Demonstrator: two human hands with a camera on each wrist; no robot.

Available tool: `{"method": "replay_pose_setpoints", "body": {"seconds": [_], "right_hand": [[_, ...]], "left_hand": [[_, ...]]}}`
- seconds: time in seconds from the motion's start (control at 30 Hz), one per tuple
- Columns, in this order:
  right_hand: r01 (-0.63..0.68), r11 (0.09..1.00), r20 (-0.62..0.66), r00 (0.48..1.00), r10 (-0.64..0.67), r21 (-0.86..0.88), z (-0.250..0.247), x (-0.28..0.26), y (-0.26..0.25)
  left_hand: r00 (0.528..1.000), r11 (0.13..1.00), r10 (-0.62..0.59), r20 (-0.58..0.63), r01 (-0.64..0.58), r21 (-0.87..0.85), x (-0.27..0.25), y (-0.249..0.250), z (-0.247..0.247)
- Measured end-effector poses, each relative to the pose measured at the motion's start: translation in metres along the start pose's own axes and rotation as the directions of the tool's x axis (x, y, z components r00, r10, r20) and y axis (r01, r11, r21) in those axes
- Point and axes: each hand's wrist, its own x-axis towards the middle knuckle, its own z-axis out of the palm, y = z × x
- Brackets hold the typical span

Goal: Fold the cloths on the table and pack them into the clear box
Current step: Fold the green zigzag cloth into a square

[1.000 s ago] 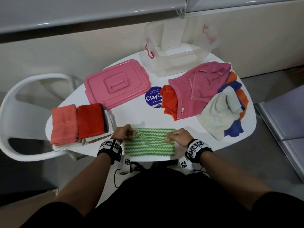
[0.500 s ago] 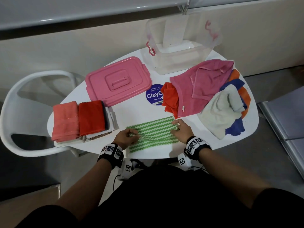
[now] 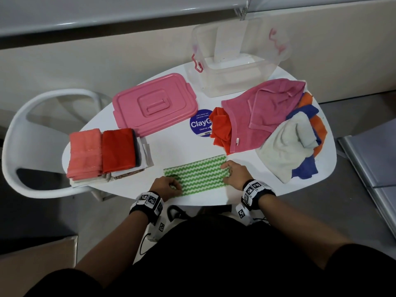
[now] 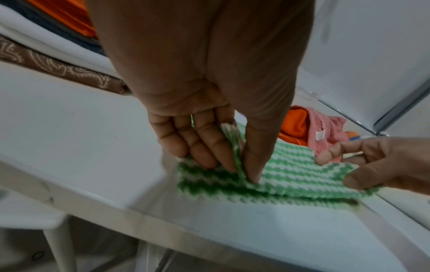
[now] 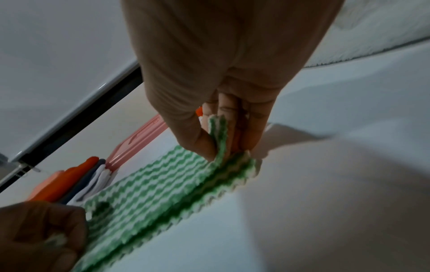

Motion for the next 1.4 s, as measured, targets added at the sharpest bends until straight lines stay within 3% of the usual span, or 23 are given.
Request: {"method": "replay_pose_setpoints", "body": {"seconds": [0.3,0.5,0.6,0.73,0.8,0.9,0.97,1.17,1.33,1.4], "right_hand": [[0.013,0.995,0.038,0.999,-0.010,-0.095,0.002,0.000,0.005],[0.000,0.983,0.085,0.996,0.015,-0.182,-0.001,0.001,0.001],[0.042,0.957,-0.051,0.997,-0.059,-0.287,-0.001,0.001,-0.004],[0.131,0.944,-0.246,0.946,-0.210,-0.303,0.002,0.009,-0.015],[0.194,0.916,-0.211,0.937,-0.279,-0.350,0.007,0.015,-0.021],[0.263,0.870,-0.004,0.957,-0.291,-0.417,0.015,0.021,-0.029],[0.286,0.826,0.097,0.957,-0.274,-0.485,0.020,0.023,-0.031],[0.265,0.804,0.102,0.963,-0.249,-0.532,0.020,0.024,-0.025],[0.226,0.806,0.042,0.969,-0.244,-0.547,0.016,0.025,-0.023],[0.246,0.784,0.025,0.959,-0.283,-0.569,0.014,0.026,-0.024]], "left_hand": [[0.992,1.000,0.005,-0.125,-0.005,-0.003,-0.005,-0.006,0.009],[0.978,0.996,-0.054,-0.200,0.039,-0.079,-0.008,-0.008,0.015],[0.941,0.981,-0.129,-0.312,0.075,-0.180,-0.009,-0.007,0.012],[0.868,0.903,-0.306,-0.391,0.135,-0.408,-0.002,-0.002,0.000],[0.853,0.868,-0.378,-0.360,0.191,-0.459,0.004,0.002,-0.006],[0.872,0.860,-0.404,-0.278,0.258,-0.440,0.012,0.007,-0.010],[0.883,0.854,-0.389,-0.263,0.238,-0.463,0.016,0.008,-0.010],[0.854,0.837,-0.383,-0.352,0.160,-0.523,0.022,0.005,-0.014],[0.819,0.884,-0.363,-0.445,0.151,-0.443,0.024,0.007,-0.018],[0.811,0.936,-0.264,-0.522,0.085,-0.341,0.028,0.006,-0.018]]}}
